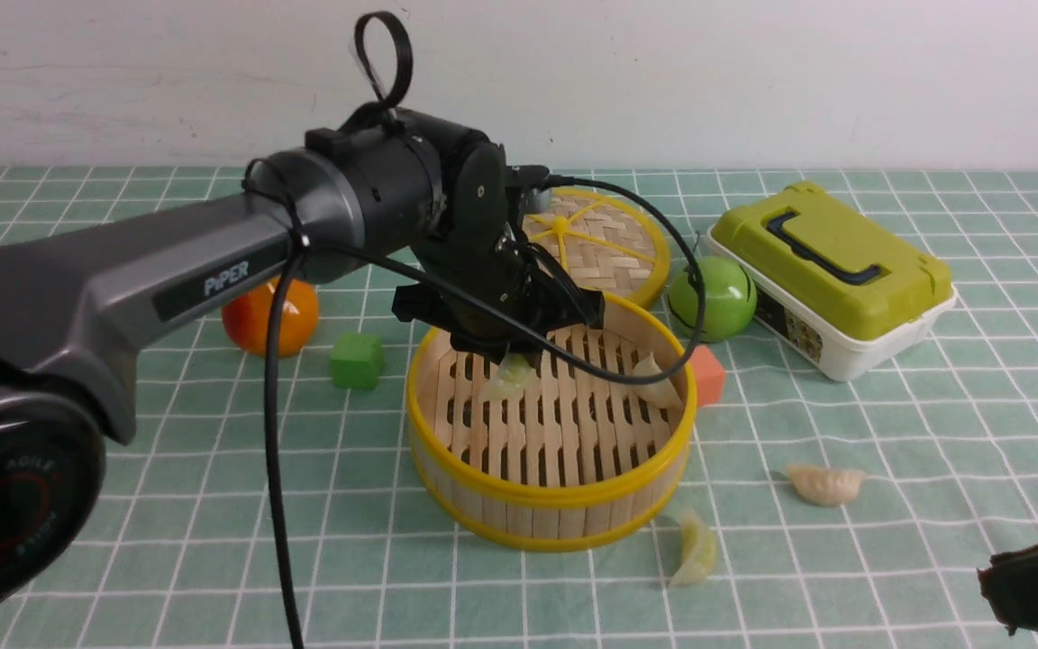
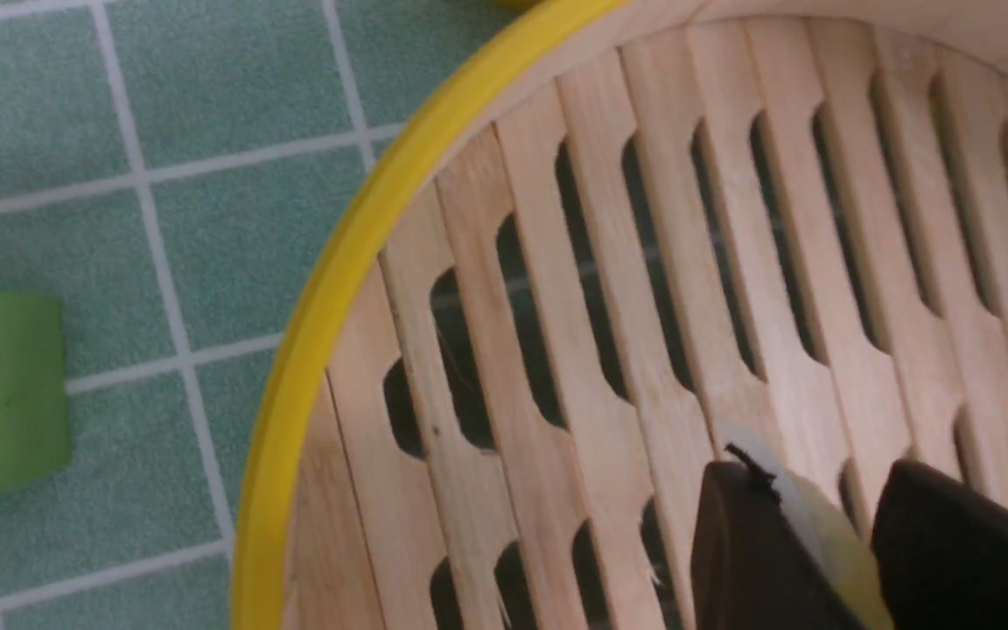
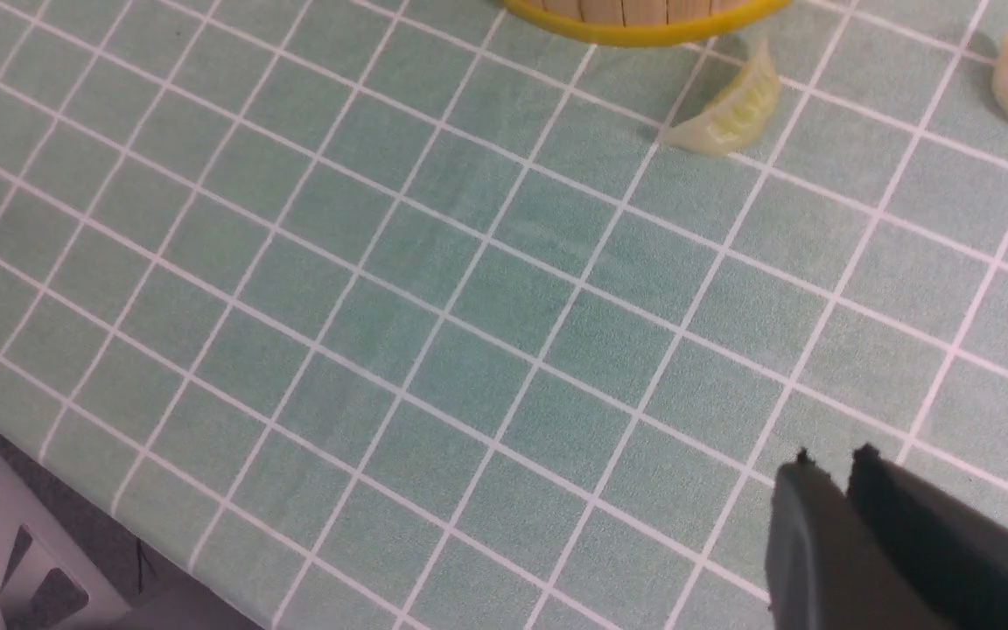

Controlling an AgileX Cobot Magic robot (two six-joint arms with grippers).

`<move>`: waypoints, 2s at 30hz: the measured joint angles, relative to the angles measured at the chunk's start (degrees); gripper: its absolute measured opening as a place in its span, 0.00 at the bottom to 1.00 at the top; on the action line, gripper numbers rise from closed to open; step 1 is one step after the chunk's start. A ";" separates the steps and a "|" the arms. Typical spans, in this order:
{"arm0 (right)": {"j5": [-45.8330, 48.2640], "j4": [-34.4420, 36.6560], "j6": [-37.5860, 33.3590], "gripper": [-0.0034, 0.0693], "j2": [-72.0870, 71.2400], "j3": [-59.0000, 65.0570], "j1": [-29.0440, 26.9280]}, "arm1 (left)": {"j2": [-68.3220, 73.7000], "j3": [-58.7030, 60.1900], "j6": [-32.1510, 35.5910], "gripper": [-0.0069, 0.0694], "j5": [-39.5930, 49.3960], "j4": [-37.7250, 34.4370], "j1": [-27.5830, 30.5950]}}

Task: Put the dumplings into the steamer on the table with the blue tablecloth.
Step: 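Place the dumpling into the bamboo steamer basket with the left gripper, then reach for and grasp a dumpling lying on the table beside the steamer, then place the dumpling in the bamboo steamer basket with the right gripper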

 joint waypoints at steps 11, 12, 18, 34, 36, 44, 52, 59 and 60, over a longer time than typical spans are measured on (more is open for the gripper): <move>-0.37 -3.16 0.00 0.13 11.81 -6.19 0.05 | -7.76 -0.19 0.83 0.76 5.55 2.49 0.00; -0.44 -3.30 0.00 0.13 13.87 -8.06 0.05 | -10.35 -0.19 1.46 0.74 6.88 2.49 0.00; -1.83 -5.04 0.08 0.14 25.05 -16.02 3.83 | -26.57 4.29 3.54 0.48 13.55 4.32 0.00; -15.78 -15.41 23.23 0.72 48.18 -18.77 8.97 | -65.79 50.99 2.46 0.07 4.68 3.42 0.00; -17.75 -15.31 23.81 0.82 50.19 -18.79 8.97 | -68.19 53.75 2.33 0.07 4.34 2.98 0.00; -22.56 -12.20 23.99 0.84 56.90 -18.79 8.97 | -73.49 58.75 2.13 0.07 3.84 2.38 0.00; -20.07 -12.53 23.99 0.44 57.76 -18.88 9.49 | -73.56 58.87 2.13 0.07 3.21 2.26 0.00; -13.98 -14.29 23.82 0.33 55.35 -21.53 9.75 | -73.56 58.92 2.13 0.07 3.13 1.77 0.00; -12.15 -14.35 23.32 0.33 54.06 -23.08 9.75 | -73.56 58.92 2.13 0.07 3.28 1.65 0.00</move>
